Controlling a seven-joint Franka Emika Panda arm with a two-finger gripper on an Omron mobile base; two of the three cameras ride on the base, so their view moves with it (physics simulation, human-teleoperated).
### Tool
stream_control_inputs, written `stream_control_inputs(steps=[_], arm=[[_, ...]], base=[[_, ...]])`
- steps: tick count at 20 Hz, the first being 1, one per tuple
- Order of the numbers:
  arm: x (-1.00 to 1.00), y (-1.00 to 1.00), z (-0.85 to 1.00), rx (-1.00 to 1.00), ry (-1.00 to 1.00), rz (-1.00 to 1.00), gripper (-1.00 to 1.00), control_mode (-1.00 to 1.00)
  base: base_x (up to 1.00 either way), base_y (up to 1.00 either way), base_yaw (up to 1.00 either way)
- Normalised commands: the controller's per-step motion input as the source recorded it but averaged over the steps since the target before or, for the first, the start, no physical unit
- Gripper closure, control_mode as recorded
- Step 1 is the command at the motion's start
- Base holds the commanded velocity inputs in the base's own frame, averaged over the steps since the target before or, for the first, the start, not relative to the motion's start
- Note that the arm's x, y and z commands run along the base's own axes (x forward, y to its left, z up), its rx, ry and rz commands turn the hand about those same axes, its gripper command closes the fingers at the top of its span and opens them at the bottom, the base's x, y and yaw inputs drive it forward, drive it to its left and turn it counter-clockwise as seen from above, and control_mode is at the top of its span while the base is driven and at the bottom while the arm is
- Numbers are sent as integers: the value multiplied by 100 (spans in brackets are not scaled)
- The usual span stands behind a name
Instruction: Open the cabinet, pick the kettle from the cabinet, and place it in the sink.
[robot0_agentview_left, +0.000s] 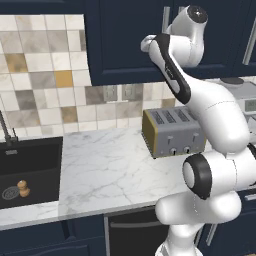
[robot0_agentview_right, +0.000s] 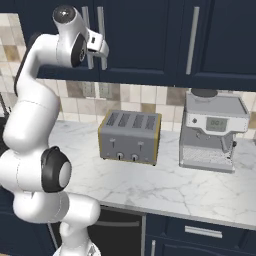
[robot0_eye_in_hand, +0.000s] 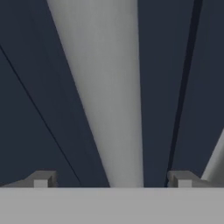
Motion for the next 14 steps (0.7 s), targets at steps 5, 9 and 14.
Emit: stream_control_inputs(steps=[5,9,14], arm=[[35,7,-13,0,7,4,100,-100],[30,10,-19,0,5,1,100,-100],[10,18,-21,1,0,3,100,-100]], base=[[0,0,0],[0,0,0],[0,0,0]])
